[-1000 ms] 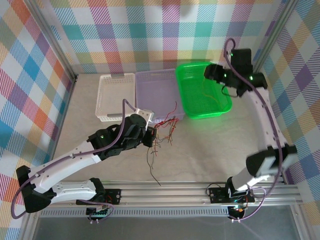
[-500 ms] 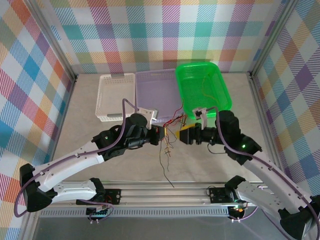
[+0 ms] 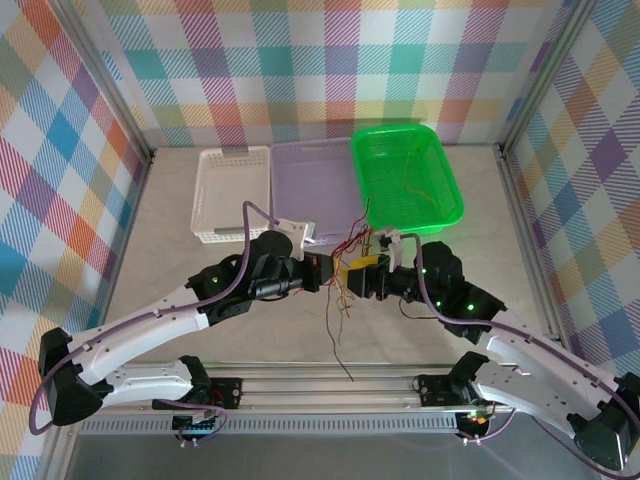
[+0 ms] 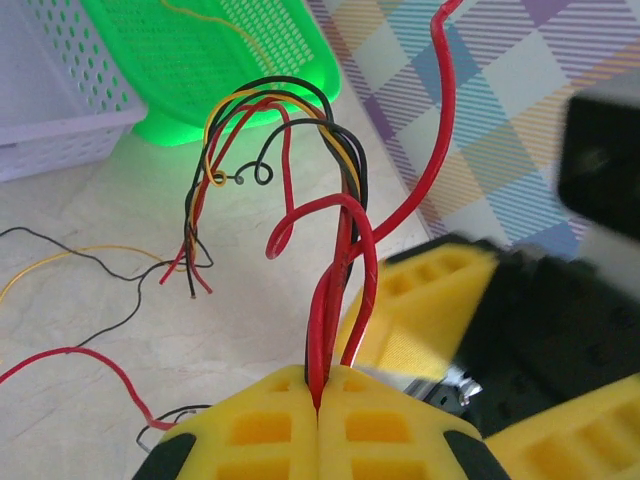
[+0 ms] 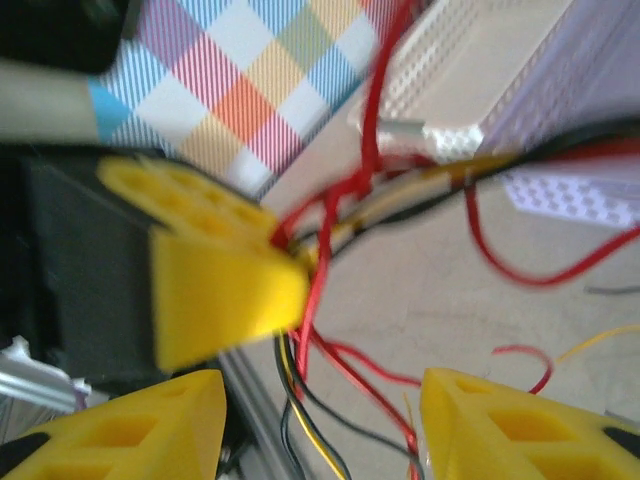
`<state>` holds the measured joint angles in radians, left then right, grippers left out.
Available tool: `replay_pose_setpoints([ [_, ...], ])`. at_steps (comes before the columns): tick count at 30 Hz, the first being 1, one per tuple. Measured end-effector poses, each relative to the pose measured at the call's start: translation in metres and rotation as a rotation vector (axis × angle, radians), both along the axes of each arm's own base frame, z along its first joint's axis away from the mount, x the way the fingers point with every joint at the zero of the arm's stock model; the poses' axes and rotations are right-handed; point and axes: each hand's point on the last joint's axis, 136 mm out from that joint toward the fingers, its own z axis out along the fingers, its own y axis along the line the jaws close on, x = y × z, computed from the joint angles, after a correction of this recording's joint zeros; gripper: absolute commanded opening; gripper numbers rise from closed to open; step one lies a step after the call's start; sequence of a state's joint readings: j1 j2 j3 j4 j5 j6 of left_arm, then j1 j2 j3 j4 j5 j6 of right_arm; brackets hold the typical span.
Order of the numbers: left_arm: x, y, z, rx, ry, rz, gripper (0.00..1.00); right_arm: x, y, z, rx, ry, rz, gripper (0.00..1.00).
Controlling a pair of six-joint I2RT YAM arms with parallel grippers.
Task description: Untangle the cables
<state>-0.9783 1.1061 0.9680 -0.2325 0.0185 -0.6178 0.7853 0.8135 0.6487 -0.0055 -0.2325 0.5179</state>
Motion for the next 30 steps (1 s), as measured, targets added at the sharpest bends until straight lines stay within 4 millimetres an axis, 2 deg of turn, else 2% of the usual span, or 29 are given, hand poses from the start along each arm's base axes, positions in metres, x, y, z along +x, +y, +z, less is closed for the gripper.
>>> replay_pose_setpoints([
  [4, -0.001, 0.002, -0.009, 0.016, 0.011, 0.000, 0.00, 0.007, -0.005, 0.014, 0.030, -0.020, -0.057, 0.51],
  [10, -0.001, 0.002, -0.010, 0.018, 0.012, 0.000, 0.00, 0.027, 0.003, 0.021, 0.007, 0.016, -0.109, 0.48],
  [22, -0.003, 0.003, -0.012, 0.018, 0.016, -0.007, 0.00, 0.041, 0.010, 0.003, -0.043, 0.085, -0.146, 0.45],
  [30, -0.007, 0.002, -0.019, 0.027, 0.031, -0.023, 0.00, 0.047, 0.017, -0.008, -0.052, 0.131, -0.153, 0.25],
])
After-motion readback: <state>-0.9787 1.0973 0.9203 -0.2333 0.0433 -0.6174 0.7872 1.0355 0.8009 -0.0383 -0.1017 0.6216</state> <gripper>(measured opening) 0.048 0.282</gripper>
